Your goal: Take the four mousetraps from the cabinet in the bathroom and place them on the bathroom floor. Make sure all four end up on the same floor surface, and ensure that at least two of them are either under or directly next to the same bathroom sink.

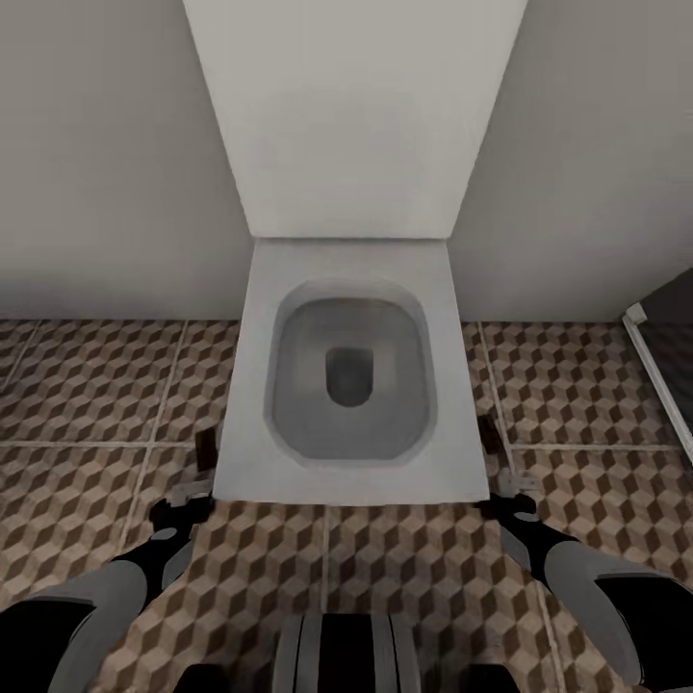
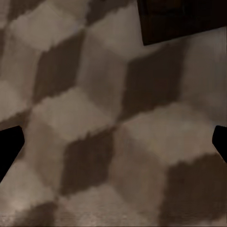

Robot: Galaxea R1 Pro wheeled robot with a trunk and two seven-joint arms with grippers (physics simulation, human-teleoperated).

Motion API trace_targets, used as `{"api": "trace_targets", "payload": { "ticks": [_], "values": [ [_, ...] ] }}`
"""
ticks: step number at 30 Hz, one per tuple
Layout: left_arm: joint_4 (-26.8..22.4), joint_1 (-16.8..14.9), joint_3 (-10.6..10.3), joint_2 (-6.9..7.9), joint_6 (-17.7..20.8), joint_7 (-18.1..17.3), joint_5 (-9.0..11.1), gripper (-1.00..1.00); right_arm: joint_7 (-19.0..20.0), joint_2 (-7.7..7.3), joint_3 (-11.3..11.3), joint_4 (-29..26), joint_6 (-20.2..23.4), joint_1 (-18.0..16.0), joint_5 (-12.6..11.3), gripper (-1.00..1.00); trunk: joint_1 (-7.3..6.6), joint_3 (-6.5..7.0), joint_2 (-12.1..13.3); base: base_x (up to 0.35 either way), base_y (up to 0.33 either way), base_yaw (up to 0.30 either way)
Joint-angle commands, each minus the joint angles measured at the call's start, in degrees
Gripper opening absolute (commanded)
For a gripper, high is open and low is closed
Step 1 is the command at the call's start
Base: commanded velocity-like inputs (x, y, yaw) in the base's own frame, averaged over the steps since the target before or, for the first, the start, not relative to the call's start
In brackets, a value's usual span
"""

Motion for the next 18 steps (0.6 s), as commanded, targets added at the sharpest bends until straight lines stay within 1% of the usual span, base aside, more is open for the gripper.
{"api": "trace_targets", "payload": {
  "ticks": [1, 18],
  "values": [
    [0.04, -0.02, -0.51, 0.04, -0.17, 0.12, 0.52, 1.00, -0.06, 0.01, 0.49, 0.14, -0.30, -0.05, -0.52, 1.00, -0.05, -0.03, -0.01, -0.342, 0.000, 0.000],
    [0.04, -0.02, -0.51, 0.81, -0.18, -0.14, 0.53, 1.00, -0.06, 0.01, 0.47, 0.14, -0.33, -0.05, -0.51, 1.00, -0.05, -0.03, -0.01, -0.337, 0.000, 0.000]
  ]
}}
